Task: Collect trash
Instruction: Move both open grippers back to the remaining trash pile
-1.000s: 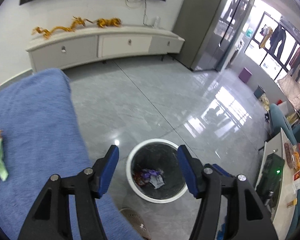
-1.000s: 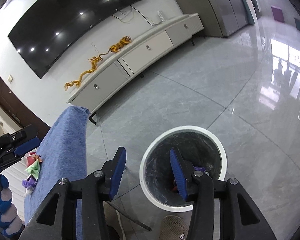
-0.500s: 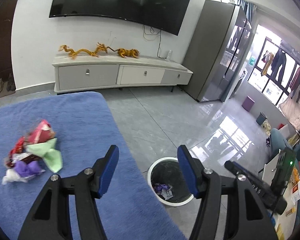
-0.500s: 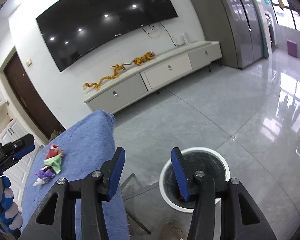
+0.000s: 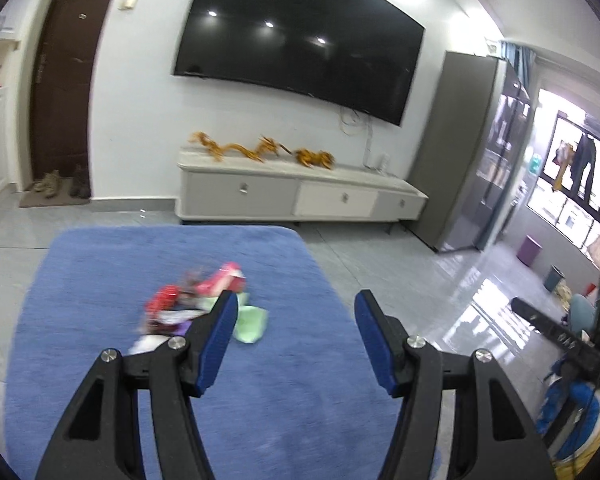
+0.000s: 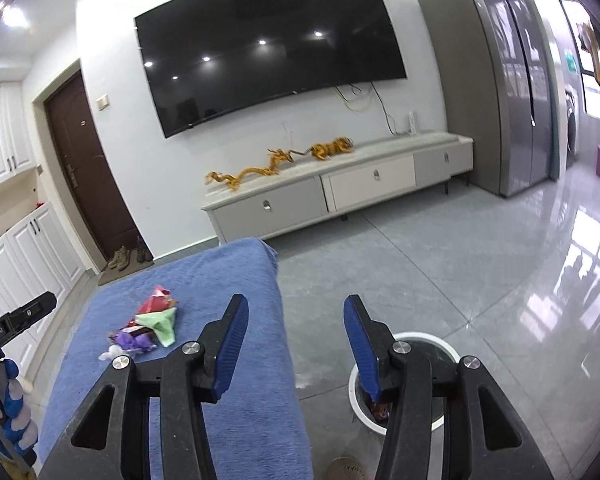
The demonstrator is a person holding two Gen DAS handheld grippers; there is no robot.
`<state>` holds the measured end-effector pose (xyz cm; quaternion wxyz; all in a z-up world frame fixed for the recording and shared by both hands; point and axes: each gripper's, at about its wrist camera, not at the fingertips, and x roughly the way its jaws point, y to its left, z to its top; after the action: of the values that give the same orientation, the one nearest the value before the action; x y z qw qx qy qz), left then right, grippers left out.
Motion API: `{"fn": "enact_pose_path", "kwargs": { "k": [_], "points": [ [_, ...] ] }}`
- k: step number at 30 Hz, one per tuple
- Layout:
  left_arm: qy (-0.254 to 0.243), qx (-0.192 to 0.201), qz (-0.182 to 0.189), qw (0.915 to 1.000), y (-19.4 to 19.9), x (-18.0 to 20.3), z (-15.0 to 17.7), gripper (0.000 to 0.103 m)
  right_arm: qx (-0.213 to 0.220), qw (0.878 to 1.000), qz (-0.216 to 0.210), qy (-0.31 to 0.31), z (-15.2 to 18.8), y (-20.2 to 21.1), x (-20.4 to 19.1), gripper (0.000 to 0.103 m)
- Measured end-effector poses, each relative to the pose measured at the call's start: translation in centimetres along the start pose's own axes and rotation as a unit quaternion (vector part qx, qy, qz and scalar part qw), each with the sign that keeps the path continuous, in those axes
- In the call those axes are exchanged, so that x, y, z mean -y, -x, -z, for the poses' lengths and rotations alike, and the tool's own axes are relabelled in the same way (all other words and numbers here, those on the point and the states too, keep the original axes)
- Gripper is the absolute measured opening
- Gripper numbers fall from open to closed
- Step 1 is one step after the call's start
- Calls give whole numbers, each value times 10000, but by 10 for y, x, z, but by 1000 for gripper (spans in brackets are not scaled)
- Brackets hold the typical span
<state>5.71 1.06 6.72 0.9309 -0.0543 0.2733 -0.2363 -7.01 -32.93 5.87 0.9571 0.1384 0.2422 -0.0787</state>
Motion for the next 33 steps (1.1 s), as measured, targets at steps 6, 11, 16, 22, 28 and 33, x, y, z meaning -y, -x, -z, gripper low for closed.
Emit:
{"fn": "enact_pose_path", "kwargs": {
  "k": [6,11,16,22,28,33],
  "points": [
    [283,186,-407,9986,35,-51,11,59,142,9996,-57,237,-3,17,-24,50],
    [455,265,-696,9962,52,-90,15,59,199,9988,-138,424,-7,18,-41,50],
    [667,337,-898,9932,57,-120,15,59,206,9975,-292,612,-9,15,-56,50],
    [789,150,-981,9919,37,-134,18,59,-6,9972,-414,625,-4,-11,-58,50],
    [582,-322,-680,9955,-9,-128,36,59,-368,9962,-523,588,4,-52,-60,50],
    [567,-715,-405,9950,-53,-122,53,58,-731,9927,-699,650,14,-98,-70,50]
  ]
}}
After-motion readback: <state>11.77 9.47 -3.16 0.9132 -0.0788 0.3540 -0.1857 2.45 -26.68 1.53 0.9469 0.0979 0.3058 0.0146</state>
